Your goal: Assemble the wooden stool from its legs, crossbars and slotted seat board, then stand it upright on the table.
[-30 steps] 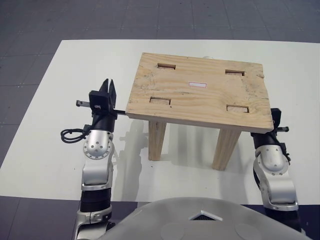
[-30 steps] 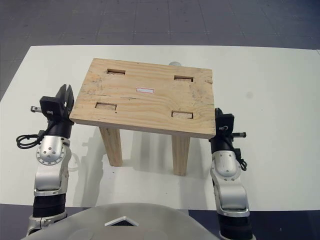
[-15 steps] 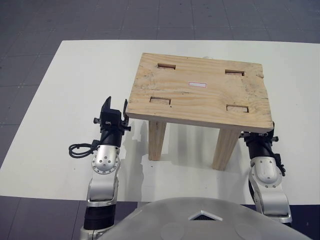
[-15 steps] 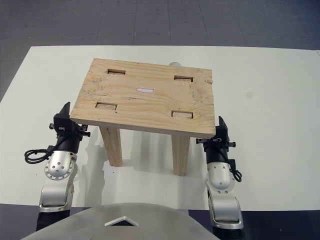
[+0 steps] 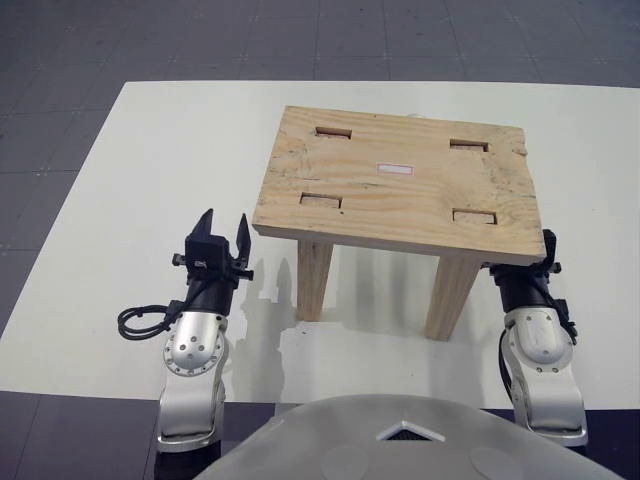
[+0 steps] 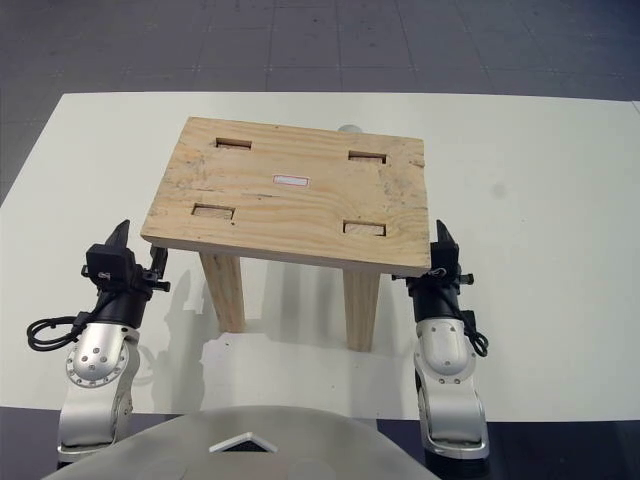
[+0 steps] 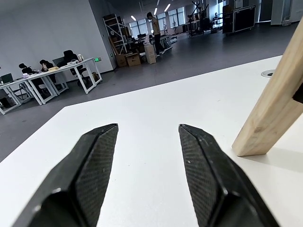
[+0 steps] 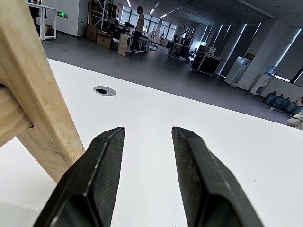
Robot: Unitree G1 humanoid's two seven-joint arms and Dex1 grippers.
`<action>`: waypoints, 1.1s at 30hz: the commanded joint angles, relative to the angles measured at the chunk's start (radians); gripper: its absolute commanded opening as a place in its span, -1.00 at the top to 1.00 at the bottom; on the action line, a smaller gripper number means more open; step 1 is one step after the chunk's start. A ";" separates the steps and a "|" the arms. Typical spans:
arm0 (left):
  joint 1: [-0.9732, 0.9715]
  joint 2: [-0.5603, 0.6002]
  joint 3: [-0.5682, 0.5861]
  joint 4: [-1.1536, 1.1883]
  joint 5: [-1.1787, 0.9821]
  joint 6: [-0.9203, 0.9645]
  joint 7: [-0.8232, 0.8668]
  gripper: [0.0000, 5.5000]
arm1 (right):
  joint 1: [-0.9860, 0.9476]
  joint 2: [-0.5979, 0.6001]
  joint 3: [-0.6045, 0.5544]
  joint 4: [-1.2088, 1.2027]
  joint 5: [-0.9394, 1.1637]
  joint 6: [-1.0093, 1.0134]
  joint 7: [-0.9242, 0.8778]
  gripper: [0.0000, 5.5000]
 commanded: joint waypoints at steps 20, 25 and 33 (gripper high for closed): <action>-0.059 0.018 -0.052 -0.048 0.026 -0.003 -0.034 -0.23 | 0.052 0.043 -0.061 -0.111 0.016 0.064 0.030 -0.01; -0.057 0.037 -0.039 -0.045 0.025 -0.009 -0.048 -0.23 | 0.047 0.050 -0.042 -0.101 0.006 0.059 0.025 -0.01; -0.073 0.055 0.018 -0.062 -0.012 0.022 -0.068 -0.23 | 0.030 0.065 -0.018 -0.081 -0.008 0.060 0.011 -0.01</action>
